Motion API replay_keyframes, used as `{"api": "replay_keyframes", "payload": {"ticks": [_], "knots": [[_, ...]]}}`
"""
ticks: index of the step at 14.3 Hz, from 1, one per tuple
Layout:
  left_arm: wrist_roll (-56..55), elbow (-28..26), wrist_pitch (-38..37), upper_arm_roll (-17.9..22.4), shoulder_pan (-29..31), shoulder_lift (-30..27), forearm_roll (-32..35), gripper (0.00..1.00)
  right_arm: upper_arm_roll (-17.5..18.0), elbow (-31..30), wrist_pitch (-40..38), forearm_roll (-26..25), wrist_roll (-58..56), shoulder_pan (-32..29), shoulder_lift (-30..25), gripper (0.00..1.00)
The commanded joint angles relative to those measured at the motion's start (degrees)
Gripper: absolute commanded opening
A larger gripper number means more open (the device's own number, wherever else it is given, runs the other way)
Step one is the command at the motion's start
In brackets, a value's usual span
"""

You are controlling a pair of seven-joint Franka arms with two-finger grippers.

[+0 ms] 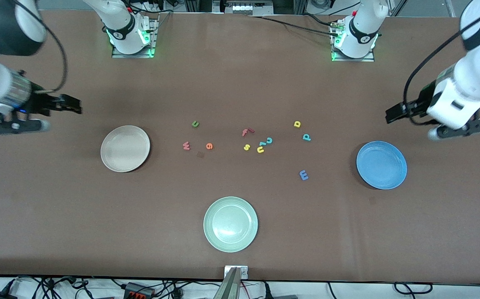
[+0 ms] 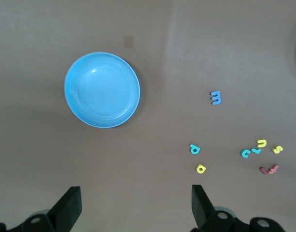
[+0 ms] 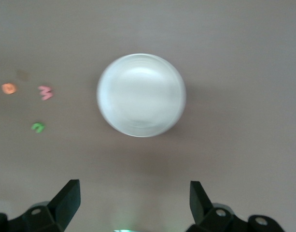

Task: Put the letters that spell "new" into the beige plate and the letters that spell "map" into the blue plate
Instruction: 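Reach the right gripper to the pink m while the left gripper reaches the blue m, then grasp the pink m with the right gripper while the left gripper grasps the blue m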

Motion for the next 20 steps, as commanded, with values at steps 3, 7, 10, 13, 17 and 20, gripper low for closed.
{"api": "replay_keyframes", "payload": {"ticks": [3, 7, 10, 13, 17, 20], "knots": [[0.33, 3.02, 3.11, -0.42, -6.61, 13.06, 1.46, 1.0, -0.38, -0.15, 7.09, 4.3, 2.26, 5.55, 7.07, 1.0], [-0.01, 4.87, 13.81, -0.51, -10.04, 23.7, 1.37, 1.0, -0.47, -0.24, 14.47, 4.21, 10.16, 12.93, 12.95, 1.0], [-4.48, 4.26, 24.11, -0.51, -12.95, 29.5, 0.67, 1.0, -0.47, -0.24, 20.1, 3.95, 15.01, 17.5, 17.61, 1.0], [-7.75, 4.34, 29.99, -0.51, -13.21, 32.93, 1.37, 1.0, -0.55, -0.33, 23.01, 3.6, 19.93, 20.85, 20.95, 1.0], [-11.07, 4.34, 34.58, -0.42, -13.3, 36.19, 0.67, 0.94, -0.64, -1.2, 28.37, 3.6, 20.29, 22.96, 25.35, 1.0], [-15.57, 4.34, 36.08, -0.51, -13.48, 37.78, 0.59, 0.69, -0.64, -4.01, 33.2, 3.59, 22.04, 24.01, 26.06, 0.91]]}}
